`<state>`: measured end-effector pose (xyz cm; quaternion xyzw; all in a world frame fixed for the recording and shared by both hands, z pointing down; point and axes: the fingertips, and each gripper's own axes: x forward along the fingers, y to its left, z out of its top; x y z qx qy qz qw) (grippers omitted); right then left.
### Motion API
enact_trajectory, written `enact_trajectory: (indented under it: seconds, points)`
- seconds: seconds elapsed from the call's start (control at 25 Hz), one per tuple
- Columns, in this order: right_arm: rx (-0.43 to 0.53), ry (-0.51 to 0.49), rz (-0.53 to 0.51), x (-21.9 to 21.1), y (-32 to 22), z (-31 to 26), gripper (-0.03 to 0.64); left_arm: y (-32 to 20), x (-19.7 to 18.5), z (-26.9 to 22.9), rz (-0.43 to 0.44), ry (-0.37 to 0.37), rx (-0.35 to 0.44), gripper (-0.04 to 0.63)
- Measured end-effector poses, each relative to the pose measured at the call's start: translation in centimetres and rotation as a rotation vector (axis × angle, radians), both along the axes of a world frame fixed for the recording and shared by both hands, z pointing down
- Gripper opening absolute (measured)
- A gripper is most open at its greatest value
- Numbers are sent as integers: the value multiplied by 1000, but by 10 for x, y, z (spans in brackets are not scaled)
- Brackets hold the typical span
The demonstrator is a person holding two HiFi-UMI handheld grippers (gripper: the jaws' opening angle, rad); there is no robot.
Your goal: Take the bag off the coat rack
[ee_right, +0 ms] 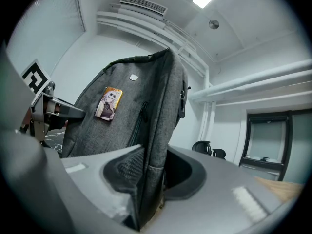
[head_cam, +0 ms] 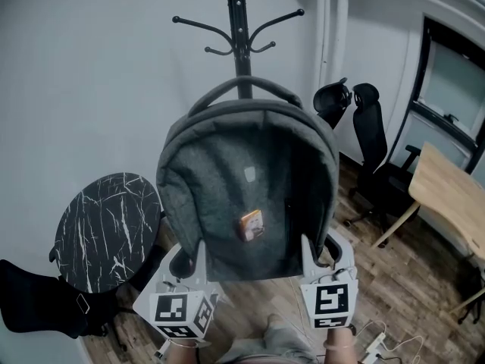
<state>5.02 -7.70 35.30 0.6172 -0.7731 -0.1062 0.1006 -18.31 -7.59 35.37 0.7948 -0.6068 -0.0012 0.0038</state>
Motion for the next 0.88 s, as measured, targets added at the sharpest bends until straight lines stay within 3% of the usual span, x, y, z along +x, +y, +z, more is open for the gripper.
enact_trajectory:
  seconds: [0.88]
  points:
    - [-29, 1, 21, 10, -19, 14, 104, -24, 10, 12, 4, -1, -29, 74]
